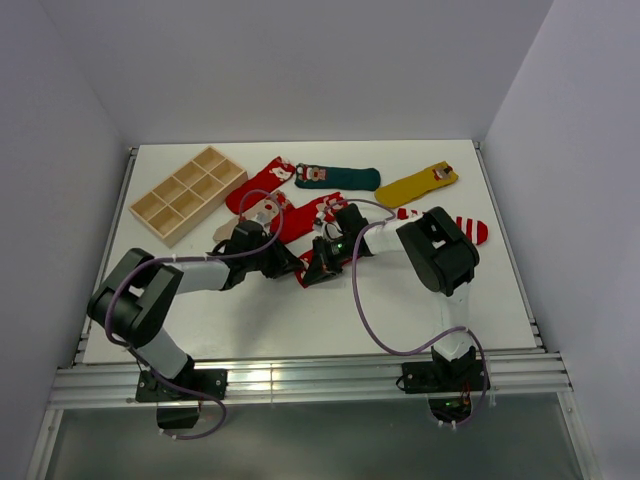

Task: Roll the socks
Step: Roll the sock at the center of the board.

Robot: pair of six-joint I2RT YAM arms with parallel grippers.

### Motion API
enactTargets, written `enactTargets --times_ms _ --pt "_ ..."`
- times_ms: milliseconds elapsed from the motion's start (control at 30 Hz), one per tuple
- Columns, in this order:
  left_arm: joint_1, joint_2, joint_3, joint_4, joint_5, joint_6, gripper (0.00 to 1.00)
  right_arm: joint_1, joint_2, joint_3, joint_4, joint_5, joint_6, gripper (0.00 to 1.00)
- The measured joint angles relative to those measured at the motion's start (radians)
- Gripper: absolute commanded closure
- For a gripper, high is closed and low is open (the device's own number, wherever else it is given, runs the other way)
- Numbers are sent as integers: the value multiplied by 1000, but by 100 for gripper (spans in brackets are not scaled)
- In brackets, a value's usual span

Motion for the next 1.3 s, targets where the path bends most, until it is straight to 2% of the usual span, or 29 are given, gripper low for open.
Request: enactTargets --times_ms 200,333,733,900,1300 --pt "0 -18 -24 30 -25 -52 68 -1 0 6 -12 6 -5 100" --pt "0 -51 -42 42 -50 -69 63 -1 0 13 -25 10 -10 100" --pt "0 -177 -108 13 -164 -38 75 -1 0 23 -47 17 -21 100" --pt "0 -165 -117 -8 -171 -2 75 -1 0 23 -47 17 -24 100" --pt "3 -51 -111 44 -100 34 67 -1 0 30 -58 18 -34 100"
